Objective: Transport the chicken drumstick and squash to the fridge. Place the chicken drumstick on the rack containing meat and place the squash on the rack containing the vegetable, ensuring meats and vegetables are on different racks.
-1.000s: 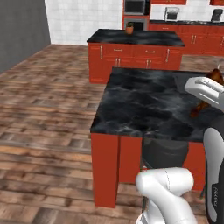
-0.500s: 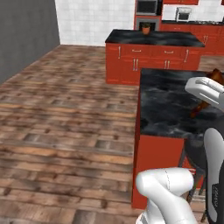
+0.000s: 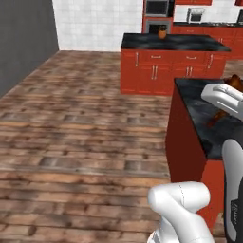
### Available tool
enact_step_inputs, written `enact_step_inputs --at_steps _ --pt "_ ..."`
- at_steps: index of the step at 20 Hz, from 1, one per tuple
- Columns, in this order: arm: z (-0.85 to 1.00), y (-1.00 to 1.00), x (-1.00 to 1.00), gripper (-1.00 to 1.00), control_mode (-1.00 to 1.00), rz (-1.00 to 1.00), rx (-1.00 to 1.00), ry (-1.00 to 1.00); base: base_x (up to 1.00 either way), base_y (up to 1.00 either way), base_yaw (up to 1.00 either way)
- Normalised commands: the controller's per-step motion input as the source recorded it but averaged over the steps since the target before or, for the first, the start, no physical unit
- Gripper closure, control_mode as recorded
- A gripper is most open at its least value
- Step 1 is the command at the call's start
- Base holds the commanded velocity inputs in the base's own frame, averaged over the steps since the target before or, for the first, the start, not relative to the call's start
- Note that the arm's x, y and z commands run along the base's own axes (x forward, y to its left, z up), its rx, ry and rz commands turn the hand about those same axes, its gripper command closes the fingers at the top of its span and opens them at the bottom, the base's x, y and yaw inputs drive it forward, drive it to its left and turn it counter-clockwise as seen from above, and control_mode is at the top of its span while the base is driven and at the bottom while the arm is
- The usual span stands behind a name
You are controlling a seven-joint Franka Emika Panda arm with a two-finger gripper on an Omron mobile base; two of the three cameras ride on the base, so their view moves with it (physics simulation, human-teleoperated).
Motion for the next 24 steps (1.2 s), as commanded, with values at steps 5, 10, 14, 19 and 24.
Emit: enact_step_inputs --at_steps 5,10,14,19,24 --pt "0.00 0.00 0.00 1.00 1.00 0.00 0.00 0.00 1.00 1.00 -0.43" --pt "0.00 0.00 0.00 1.00 1.00 0.00 0.00 0.00 1.00 1.00 -0.44" --pt "0.00 0.00 0.00 1.00 1.00 0.00 0.00 0.00 1.00 1.00 -0.44" --pt "0.00 0.00 0.00 1.00 1.00 0.00 0.00 0.00 1.00 1.00 -0.45" --pt "0.00 0.00 0.00 1.00 1.00 0.00 0.00 0.00 1.00 1.00 -0.44"
